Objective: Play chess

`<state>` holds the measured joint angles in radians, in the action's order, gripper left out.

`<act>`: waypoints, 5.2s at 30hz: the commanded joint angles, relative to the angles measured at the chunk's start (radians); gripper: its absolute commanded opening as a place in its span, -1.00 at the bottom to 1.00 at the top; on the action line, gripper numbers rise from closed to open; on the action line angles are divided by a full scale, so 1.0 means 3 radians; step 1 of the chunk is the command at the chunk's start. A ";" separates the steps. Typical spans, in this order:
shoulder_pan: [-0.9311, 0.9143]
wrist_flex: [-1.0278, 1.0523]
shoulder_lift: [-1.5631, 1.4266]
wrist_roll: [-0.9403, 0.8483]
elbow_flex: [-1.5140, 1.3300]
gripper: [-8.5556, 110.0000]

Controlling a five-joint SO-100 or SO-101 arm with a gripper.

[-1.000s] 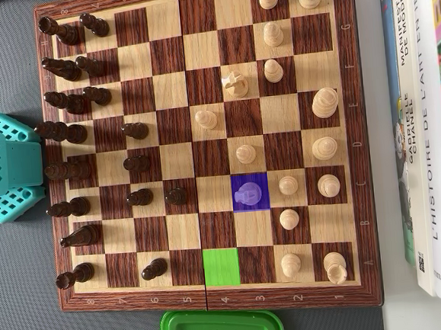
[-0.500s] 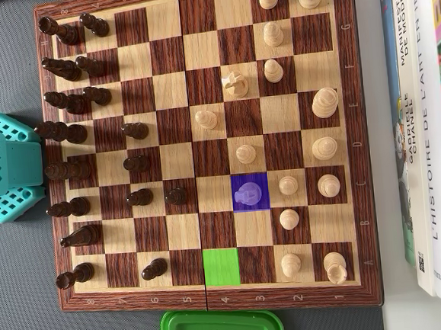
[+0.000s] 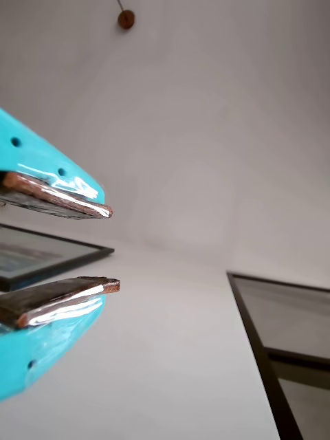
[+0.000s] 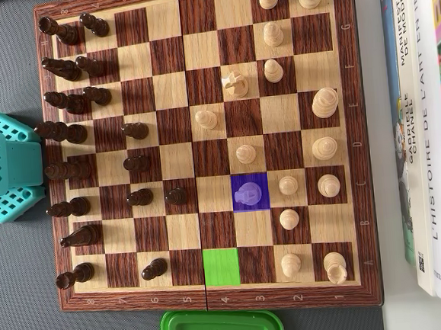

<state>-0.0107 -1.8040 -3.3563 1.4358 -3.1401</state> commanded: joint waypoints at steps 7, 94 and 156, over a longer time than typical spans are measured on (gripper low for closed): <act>-0.0005 -0.0005 0.0031 0.0000 -0.0066 -0.62; -0.0210 1.0544 0.4760 -0.0256 0.4720 -0.62; -0.0476 1.0513 0.7097 -0.0430 0.6371 -0.62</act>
<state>-0.1488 1.3560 -1.2210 1.3131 -1.2747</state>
